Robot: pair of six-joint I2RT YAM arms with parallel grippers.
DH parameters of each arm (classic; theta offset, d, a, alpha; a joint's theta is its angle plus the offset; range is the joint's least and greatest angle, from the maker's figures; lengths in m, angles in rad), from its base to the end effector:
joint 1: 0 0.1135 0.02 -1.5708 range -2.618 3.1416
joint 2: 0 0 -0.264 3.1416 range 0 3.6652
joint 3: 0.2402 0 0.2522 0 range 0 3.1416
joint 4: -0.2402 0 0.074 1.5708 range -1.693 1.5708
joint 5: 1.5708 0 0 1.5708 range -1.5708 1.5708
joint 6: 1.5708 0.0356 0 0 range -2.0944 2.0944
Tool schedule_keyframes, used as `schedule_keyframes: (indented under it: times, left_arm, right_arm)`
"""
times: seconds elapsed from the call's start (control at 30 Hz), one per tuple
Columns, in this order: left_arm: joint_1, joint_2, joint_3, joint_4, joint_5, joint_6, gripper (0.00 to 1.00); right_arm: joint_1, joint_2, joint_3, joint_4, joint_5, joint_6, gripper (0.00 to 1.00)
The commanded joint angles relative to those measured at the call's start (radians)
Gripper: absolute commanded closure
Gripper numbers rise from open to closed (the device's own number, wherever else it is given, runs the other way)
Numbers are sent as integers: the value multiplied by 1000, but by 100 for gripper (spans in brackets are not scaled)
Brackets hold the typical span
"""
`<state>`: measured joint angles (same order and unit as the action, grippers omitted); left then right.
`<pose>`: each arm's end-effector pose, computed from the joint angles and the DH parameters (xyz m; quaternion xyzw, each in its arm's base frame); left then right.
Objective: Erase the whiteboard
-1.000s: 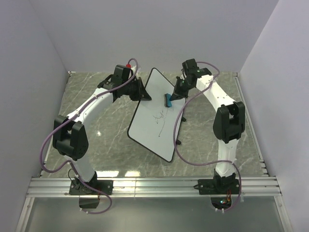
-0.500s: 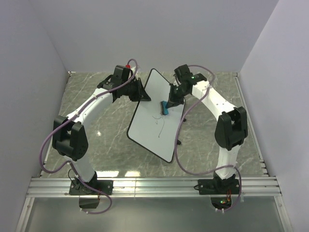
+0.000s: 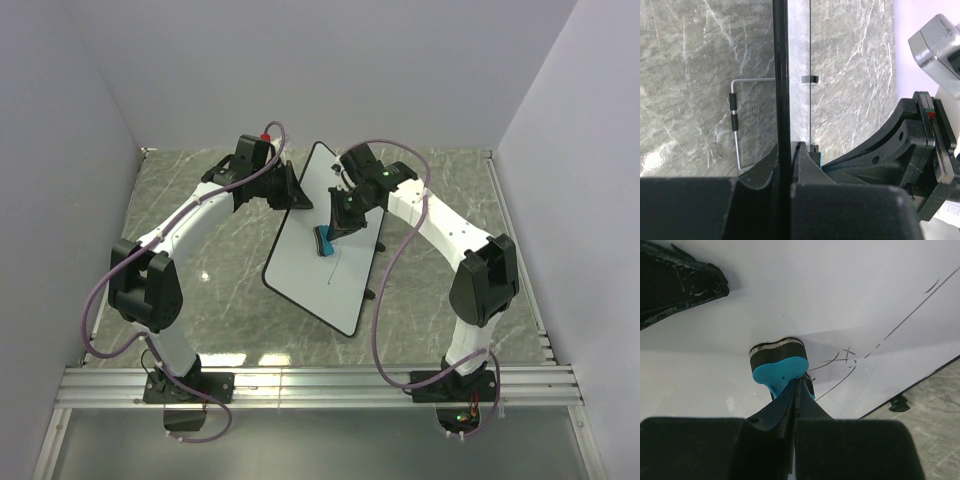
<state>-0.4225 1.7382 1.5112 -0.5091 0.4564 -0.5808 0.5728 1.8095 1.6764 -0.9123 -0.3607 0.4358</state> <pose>0.3535 -0.1762 0.3060 0.0210 0.8949 -0.3712 0.2467 0.3184 0.2203 0.3041 -0.1115 0.9446 0.2751 0.1400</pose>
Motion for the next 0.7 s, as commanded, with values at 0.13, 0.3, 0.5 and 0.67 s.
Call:
schedule_keyframes:
  times: [0.13, 0.3, 0.5, 0.67]
  left_arm:
    - [-93, 107, -69, -177, -153, 263, 100]
    - [-91, 123, -52, -184, -156, 263, 100]
    - [-91, 129, -49, -190, -156, 262, 100]
    - [-91, 130, -46, -193, -154, 260, 100]
  right_arm:
    - [73, -65, 6, 43, -110, -60, 100]
    - [82, -88, -23, 56, -83, -68, 100]
    - [68, -81, -145, 75, 11, -45, 100]
    - [-16, -64, -230, 130, 17, -13, 100]
